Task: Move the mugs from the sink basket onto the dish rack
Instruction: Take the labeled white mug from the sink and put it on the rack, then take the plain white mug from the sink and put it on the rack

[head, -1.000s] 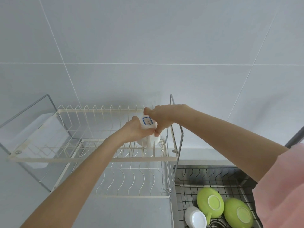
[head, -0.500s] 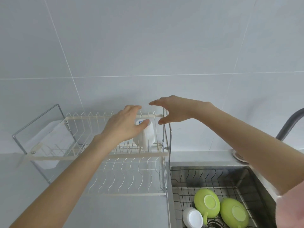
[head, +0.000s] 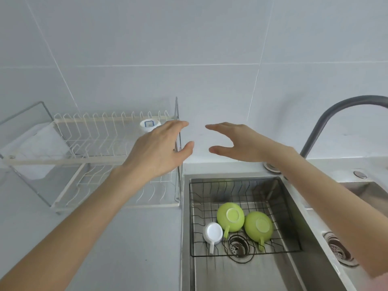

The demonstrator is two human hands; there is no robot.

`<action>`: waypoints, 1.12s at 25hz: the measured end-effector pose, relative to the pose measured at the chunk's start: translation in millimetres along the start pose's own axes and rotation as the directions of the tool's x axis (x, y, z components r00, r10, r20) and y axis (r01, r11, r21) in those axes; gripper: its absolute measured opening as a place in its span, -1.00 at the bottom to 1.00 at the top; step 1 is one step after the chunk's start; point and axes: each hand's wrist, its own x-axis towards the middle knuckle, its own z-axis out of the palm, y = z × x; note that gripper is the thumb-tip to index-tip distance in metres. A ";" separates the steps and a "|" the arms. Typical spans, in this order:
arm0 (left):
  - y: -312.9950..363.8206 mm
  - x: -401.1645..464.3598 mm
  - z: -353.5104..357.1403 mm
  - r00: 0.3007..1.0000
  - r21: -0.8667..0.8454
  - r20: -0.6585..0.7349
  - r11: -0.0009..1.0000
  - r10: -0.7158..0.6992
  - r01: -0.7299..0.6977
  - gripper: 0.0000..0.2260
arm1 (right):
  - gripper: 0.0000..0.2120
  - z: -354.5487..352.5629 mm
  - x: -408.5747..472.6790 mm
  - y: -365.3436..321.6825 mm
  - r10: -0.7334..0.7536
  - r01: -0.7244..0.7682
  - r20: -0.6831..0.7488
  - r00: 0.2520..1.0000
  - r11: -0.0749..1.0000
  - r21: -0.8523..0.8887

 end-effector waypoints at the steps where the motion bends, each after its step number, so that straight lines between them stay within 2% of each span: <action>1: 5.8 -3.1 9.0 1.000 -0.019 0.026 1.000 -0.012 0.013 -0.56 | -0.42 5.4 -7.2 8.5 0.015 -0.015 0.015 1.000 1.000 0.019; 10: 32.5 -22.9 101.2 0.945 -0.115 0.315 0.985 -0.084 0.126 -0.53 | -0.47 78.1 -56.4 86.3 0.184 -0.218 0.181 0.966 0.958 0.188; 17: 23.3 -27.9 175.5 0.847 -0.176 0.498 0.934 -0.188 0.311 -0.55 | -0.55 144.0 -60.4 124.2 0.326 -0.423 0.297 0.898 0.828 0.369; 23: 6.3 -37.5 245.5 0.683 -0.182 0.686 0.850 -0.251 0.495 -0.53 | -0.55 209.3 -49.6 137.9 0.427 -0.624 0.468 0.773 0.645 0.442; 28: -0.6 -39.1 291.4 0.616 -0.172 0.710 0.764 -0.342 0.622 -0.49 | -0.52 253.1 -37.0 139.4 0.485 -0.760 0.587 0.648 0.460 0.458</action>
